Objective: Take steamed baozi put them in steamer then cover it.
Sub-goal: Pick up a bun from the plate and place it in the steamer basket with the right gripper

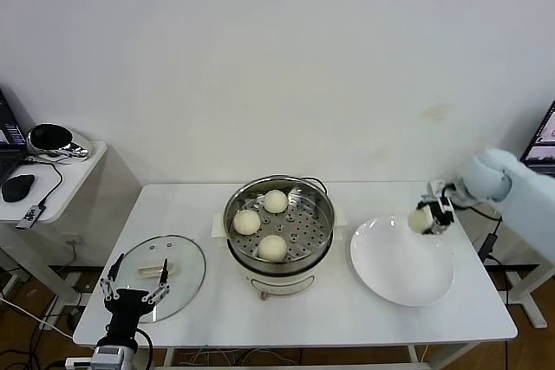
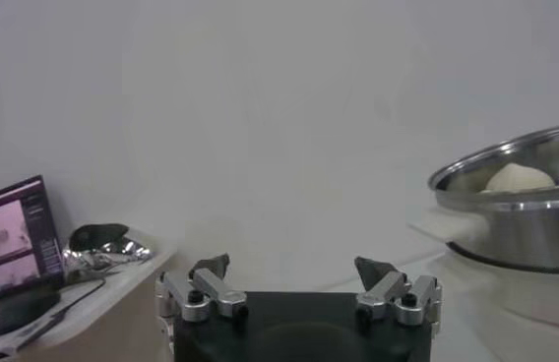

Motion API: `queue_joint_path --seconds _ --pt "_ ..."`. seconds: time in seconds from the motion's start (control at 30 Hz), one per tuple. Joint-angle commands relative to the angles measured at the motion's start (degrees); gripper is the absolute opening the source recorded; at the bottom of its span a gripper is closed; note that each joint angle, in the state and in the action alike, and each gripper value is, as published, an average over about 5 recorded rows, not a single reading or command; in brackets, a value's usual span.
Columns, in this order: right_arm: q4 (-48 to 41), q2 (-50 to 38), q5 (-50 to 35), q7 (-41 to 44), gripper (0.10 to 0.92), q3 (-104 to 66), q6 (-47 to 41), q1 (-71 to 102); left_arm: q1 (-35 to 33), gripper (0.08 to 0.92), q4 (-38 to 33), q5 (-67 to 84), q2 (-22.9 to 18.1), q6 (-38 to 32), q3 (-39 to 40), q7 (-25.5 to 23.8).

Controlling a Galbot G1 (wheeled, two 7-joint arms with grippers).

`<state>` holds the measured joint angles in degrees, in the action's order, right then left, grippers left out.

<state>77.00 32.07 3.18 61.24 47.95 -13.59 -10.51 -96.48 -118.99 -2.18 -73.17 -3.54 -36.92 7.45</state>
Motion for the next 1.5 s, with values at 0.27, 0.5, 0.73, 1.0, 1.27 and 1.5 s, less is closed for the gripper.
queue_joint_path --seconds 0.27,0.5,0.73,1.0,1.27,1.5 --pt "11.41 18.1 -33.88 -10.36 0.645 28.11 -19.35 -32.96 -0.22 0.823 0.65 0.67 0.44 -0.3 -0.72 0.15" --pt "8.01 27.44 -40.45 -14.31 0.645 27.35 -25.56 -28.05 -0.13 0.823 1.04 1.39 0.49 -0.36 -1.63 0.13" --pt "2.26 32.53 -38.3 -15.81 0.645 26.84 -27.73 -22.0 -0.15 0.823 0.86 1.82 0.38 -0.41 -2.11 0.12" --pt "-0.49 33.28 -34.54 -15.98 0.645 26.79 -27.98 -17.48 0.0 0.823 1.07 2.21 0.42 -0.5 -2.48 0.12" --pt "-1.38 32.54 -31.83 -16.02 0.645 25.78 -28.02 -14.51 0.13 0.823 1.34 2.24 0.57 -0.48 -2.5 0.11" --pt "-2.07 31.85 -31.09 -16.26 0.645 25.15 -27.99 -13.79 0.13 0.823 1.23 2.2 0.39 -0.47 -2.52 0.08"
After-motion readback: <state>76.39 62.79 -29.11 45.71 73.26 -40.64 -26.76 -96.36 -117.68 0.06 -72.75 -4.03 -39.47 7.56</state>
